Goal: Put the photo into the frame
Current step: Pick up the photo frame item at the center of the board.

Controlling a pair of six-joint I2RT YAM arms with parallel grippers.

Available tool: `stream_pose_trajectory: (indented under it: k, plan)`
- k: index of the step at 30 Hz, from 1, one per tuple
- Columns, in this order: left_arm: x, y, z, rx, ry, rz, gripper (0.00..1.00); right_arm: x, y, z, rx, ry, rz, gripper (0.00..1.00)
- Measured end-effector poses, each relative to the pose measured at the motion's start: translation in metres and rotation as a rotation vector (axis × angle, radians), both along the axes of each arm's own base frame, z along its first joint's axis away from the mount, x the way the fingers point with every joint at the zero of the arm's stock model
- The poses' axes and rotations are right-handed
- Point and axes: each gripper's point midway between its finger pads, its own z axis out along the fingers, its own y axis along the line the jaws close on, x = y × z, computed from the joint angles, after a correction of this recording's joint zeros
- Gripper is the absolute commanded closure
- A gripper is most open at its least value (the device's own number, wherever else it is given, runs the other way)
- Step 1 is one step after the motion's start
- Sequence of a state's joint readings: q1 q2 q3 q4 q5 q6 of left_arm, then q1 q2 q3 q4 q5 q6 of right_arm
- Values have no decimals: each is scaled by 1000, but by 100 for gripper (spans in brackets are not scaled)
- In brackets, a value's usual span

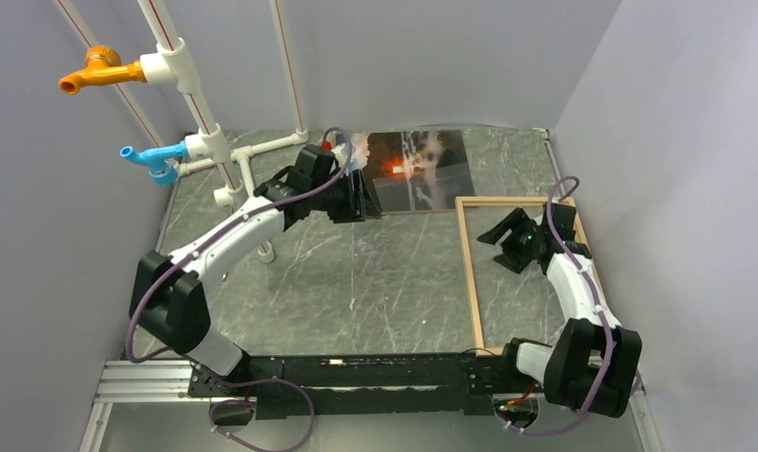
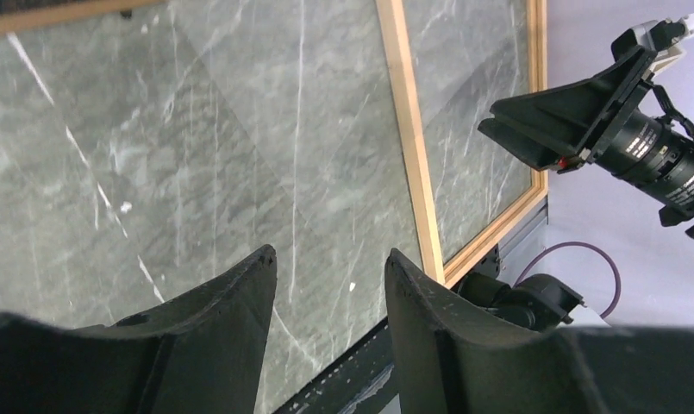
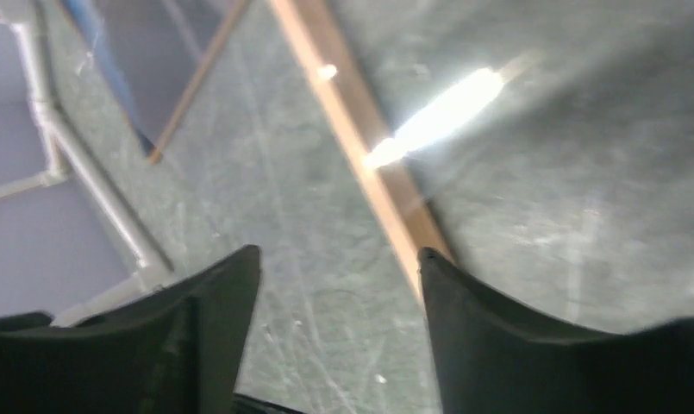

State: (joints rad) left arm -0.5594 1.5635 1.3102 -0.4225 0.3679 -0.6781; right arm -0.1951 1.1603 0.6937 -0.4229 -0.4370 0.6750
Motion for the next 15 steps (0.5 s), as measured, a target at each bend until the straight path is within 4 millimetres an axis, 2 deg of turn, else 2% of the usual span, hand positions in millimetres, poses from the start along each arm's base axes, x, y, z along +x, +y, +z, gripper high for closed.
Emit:
stream_pose_trajectory:
  k: [4,8,11,15]
  plan:
    - [-24,1,-15,-4,33,22,46,-18,-24,-23,-20,81,-60,20]
    - [-51,-13,-39,16,100,-13,45,-30,-36,-38,18,128,-103,23]
    - [-56,-24,-42,25,105,-40,44,-38,-34,-48,77,140,-125,24]
    - [-55,-38,-39,3,89,-60,44,-51,-19,-66,179,157,-159,27]
